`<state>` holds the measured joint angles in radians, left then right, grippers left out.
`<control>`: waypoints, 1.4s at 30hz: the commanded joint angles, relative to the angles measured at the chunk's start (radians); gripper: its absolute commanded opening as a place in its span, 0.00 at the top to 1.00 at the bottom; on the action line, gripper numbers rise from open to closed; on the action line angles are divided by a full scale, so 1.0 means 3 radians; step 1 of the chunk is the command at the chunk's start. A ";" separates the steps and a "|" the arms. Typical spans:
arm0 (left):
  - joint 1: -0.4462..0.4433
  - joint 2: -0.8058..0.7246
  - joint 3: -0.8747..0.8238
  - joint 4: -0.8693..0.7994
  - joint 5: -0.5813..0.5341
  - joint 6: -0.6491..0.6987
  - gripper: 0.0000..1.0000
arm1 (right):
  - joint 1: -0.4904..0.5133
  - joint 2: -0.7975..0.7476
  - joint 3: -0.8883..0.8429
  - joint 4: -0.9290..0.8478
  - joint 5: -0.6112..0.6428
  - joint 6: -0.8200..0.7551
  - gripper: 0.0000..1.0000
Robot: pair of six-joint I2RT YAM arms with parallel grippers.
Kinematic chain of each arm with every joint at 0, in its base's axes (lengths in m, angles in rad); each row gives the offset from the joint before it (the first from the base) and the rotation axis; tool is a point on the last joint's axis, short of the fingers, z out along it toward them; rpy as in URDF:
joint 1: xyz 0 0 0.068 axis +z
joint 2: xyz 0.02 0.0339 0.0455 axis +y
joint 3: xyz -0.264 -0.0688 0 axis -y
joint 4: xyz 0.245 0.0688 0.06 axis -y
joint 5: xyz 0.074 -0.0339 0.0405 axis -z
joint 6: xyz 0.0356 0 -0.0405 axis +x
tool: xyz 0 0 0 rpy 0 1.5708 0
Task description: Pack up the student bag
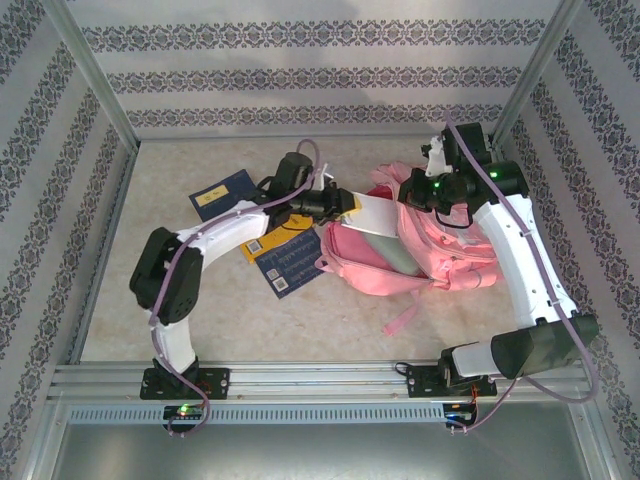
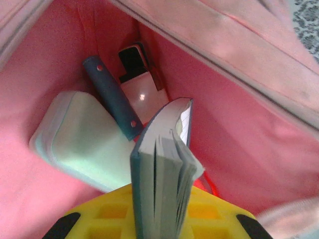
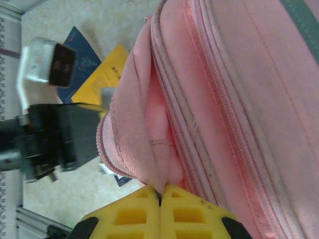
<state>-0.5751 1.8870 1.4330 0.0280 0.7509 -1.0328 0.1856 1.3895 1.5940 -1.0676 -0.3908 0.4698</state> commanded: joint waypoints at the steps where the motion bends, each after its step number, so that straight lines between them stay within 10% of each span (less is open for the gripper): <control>1: -0.0089 0.0207 0.0352 -0.0085 -0.0152 -0.0170 1.00 | -0.0005 -0.0101 0.0051 0.0302 -0.0361 0.0205 1.00; 15: -0.0489 0.1278 0.1558 0.0190 -0.0465 -0.0690 0.95 | 0.0061 0.0012 -0.0144 0.0856 -0.0365 0.0709 1.00; 19: -0.0648 0.1508 0.1708 0.0428 -0.0421 -0.0774 0.46 | 0.0049 0.0037 -0.0124 0.0851 -0.0349 0.0690 1.00; 22: -0.0652 0.1511 0.1682 0.0466 -0.0386 -0.0749 0.32 | 0.0017 0.0025 -0.0138 0.0815 -0.0349 0.0659 1.00; 42: -0.0144 -0.0077 0.0540 -0.0875 -0.0176 0.0634 0.24 | 0.0278 0.0149 -0.0145 0.0020 0.0906 -0.0311 1.00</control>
<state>-0.6369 1.9705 1.6653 -0.1768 0.6724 -0.9417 0.2245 1.4105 1.5417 -0.9768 -0.2729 0.4652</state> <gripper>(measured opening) 0.762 0.065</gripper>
